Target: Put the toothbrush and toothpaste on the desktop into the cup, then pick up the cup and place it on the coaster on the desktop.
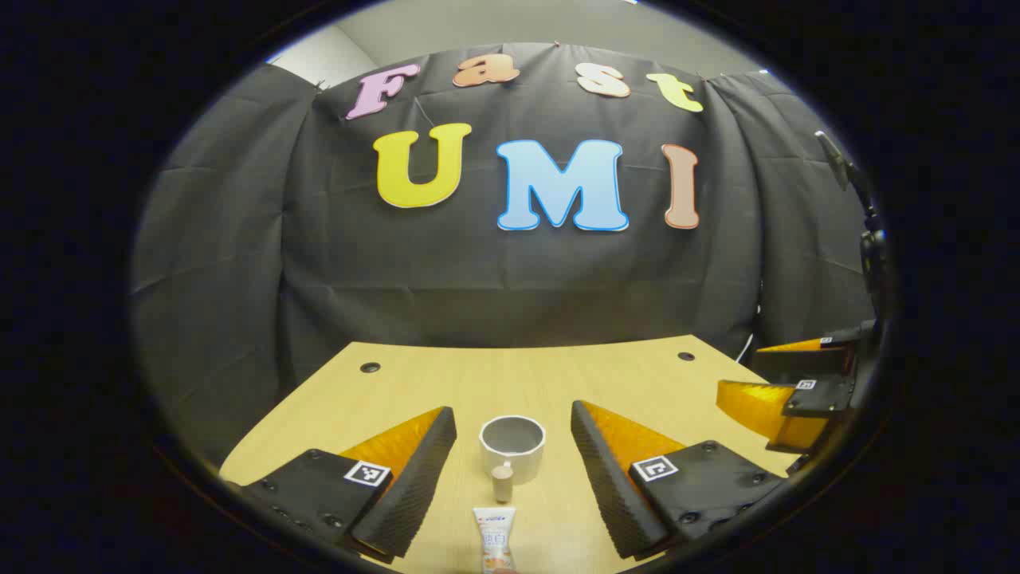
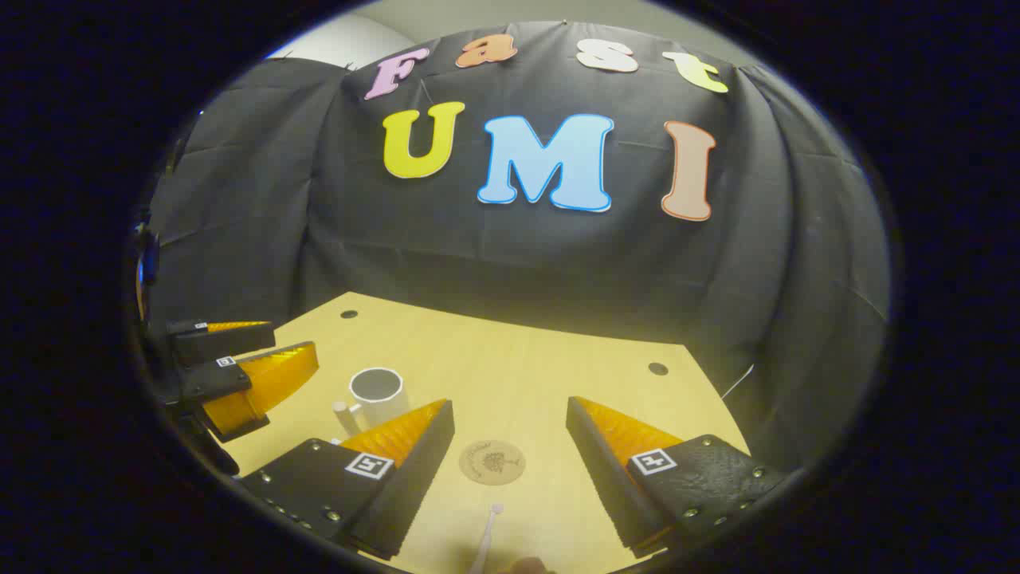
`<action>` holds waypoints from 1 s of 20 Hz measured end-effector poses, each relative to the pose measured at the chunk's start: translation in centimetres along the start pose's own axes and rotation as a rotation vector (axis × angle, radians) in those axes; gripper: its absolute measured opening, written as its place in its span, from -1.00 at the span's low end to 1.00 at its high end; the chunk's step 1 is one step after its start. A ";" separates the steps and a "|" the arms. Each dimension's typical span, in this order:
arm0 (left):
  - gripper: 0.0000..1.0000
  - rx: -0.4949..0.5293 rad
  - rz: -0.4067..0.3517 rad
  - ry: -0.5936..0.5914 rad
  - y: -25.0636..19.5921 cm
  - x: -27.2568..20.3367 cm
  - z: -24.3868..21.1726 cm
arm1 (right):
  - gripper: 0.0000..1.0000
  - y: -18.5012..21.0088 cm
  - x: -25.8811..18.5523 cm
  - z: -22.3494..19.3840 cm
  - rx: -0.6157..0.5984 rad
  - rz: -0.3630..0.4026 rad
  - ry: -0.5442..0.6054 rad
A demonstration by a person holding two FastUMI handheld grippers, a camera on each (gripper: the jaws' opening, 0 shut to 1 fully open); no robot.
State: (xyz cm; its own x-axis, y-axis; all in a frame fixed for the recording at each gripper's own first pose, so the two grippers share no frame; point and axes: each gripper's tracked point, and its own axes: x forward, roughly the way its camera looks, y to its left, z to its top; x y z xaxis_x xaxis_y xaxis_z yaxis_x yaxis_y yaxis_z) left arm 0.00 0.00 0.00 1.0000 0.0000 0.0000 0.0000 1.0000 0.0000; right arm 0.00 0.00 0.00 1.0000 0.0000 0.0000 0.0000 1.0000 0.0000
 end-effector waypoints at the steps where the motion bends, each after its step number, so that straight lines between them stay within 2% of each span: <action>1: 0.92 -0.001 -0.004 0.007 -0.1 0.0 -0.2 | 0.85 0.0 -0.1 -0.3 -0.002 0.003 0.011; 7: 0.89 0.005 -0.028 0.009 -0.6 0.5 0.0 | 0.85 0.4 -0.5 -1.9 -0.037 0.019 0.060; 12: 0.92 -0.006 -0.054 0.058 -0.9 1.2 -1.3 | 0.85 1.5 -0.6 -3.8 -0.039 0.040 0.143; 15: 0.89 -0.003 -0.066 0.107 -0.9 1.7 -2.7 | 0.85 2.0 -0.5 -5.4 -0.022 0.049 0.211; 20: 0.89 -0.017 -0.080 0.255 -0.5 2.4 -6.7 | 0.86 2.3 -0.1 -9.5 0.022 0.045 0.375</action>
State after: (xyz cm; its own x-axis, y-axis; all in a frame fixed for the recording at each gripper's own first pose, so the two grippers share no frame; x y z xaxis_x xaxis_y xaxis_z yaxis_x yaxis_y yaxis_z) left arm 2.37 -0.49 -6.74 0.9645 -0.0811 -0.2514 0.0768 0.9967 -0.0269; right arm -0.11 2.34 -9.52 0.9297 0.0477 -0.3653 -0.0394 0.9988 0.0300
